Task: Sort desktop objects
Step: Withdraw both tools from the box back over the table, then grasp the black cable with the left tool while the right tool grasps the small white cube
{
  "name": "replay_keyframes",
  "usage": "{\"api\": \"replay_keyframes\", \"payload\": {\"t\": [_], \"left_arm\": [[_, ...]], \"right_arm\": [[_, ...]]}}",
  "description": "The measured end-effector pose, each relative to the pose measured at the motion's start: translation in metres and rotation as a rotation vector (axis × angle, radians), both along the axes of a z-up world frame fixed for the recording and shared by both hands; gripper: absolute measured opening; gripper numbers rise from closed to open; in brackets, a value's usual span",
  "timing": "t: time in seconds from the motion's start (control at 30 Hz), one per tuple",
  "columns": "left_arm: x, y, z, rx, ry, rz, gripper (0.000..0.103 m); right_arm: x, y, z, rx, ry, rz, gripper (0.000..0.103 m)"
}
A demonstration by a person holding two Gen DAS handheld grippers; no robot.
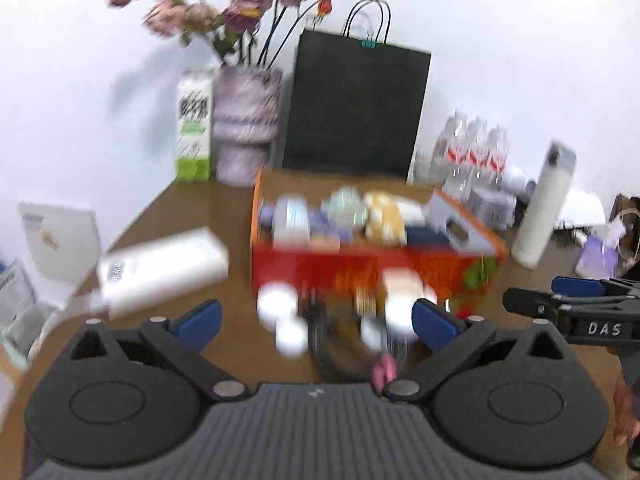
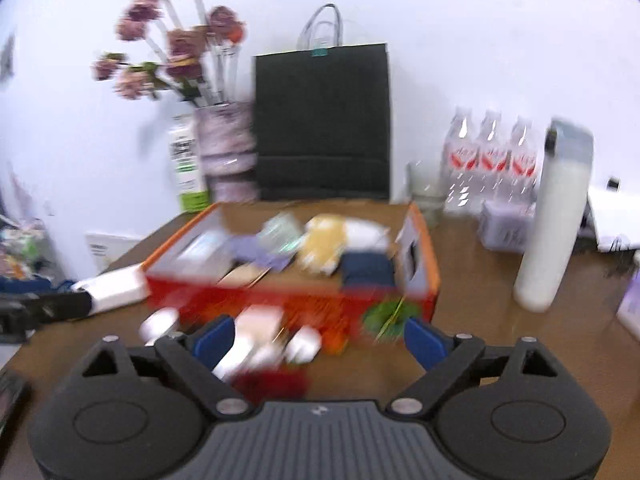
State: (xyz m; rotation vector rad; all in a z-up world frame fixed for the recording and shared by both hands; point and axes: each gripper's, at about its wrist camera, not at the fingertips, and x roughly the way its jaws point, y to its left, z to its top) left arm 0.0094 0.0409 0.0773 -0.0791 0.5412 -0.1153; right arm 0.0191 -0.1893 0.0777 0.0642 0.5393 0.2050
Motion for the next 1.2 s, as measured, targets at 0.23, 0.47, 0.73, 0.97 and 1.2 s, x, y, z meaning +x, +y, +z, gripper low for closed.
{"api": "replay_keyframes", "payload": {"t": [0.23,0.47,0.73,0.97,1.2], "left_arm": [[-0.077,-0.012,-0.060,0.190,0.033,0.027,0.103],[-0.099,-0.008,-0.066,0.168,-0.004,0.000,0.103],[-0.089,-0.019,-0.061,0.136,-0.034,-0.050,0.103],[-0.004,-0.023,-0.049,0.028,0.015,-0.105,0.103],[0.069,-0.031,-0.060,-0.012,0.114,-0.120,0.101]], "right_arm": [[-0.094,0.027,-0.058,-0.054,0.060,0.057,0.091],[-0.117,0.032,-0.060,-0.121,-0.023,0.039,0.092],[-0.105,0.026,-0.056,-0.074,-0.005,0.042,0.091],[-0.027,0.011,-0.018,0.078,-0.003,0.043,0.082],[0.091,0.034,-0.012,0.088,0.108,0.058,0.082]]}}
